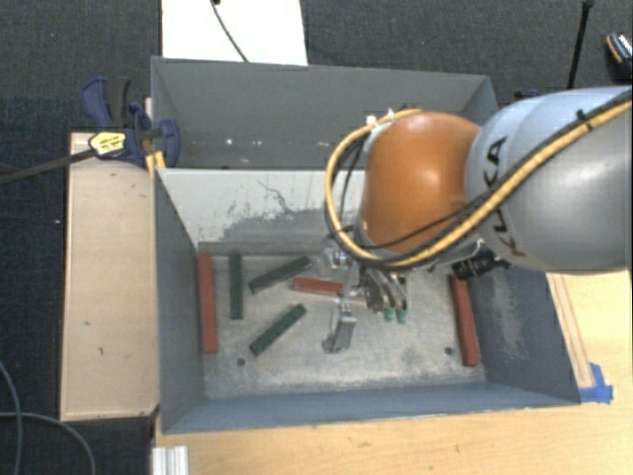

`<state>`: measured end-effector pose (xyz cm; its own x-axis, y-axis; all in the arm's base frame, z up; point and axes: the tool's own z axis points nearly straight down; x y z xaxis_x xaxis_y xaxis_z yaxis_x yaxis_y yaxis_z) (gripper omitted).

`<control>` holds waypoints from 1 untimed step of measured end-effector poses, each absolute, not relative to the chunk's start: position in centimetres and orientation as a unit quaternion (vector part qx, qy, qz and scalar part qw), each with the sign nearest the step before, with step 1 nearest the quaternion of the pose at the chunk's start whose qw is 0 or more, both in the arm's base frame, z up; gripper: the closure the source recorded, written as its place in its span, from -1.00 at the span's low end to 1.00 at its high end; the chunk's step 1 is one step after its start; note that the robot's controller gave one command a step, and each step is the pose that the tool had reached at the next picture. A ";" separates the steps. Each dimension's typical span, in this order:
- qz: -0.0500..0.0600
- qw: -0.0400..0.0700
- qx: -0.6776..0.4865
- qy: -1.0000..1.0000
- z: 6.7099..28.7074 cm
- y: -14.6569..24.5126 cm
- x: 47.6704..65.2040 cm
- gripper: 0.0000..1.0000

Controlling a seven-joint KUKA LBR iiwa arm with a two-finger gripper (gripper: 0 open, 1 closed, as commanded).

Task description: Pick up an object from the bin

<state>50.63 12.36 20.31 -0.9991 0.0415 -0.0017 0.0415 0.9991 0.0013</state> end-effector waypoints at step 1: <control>0.000 -0.001 -0.104 0.995 8.2 17.7 54.8 -1.00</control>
Offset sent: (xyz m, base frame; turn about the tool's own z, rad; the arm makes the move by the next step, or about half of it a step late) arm 0.0420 0.0523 -0.1182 -0.2494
